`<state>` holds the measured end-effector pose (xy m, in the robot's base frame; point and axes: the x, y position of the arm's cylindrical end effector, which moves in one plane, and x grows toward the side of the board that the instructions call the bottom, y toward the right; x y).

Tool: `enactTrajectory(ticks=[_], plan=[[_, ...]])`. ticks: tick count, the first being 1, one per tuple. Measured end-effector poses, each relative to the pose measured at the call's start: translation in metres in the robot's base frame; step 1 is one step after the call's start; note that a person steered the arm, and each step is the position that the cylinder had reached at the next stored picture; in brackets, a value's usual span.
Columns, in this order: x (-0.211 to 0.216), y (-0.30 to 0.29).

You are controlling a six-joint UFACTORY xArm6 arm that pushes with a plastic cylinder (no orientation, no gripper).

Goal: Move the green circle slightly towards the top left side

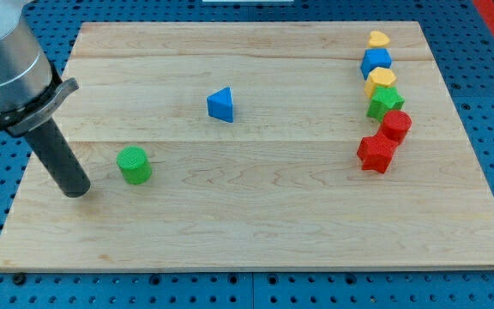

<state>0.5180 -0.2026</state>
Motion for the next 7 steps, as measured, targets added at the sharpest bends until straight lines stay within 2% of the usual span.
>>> enactTrajectory(ticks=[2, 4, 5, 6, 7], plan=[[-0.069, 0.078], [0.008, 0.093], [-0.008, 0.149], [-0.035, 0.107], [0.01, 0.143]])
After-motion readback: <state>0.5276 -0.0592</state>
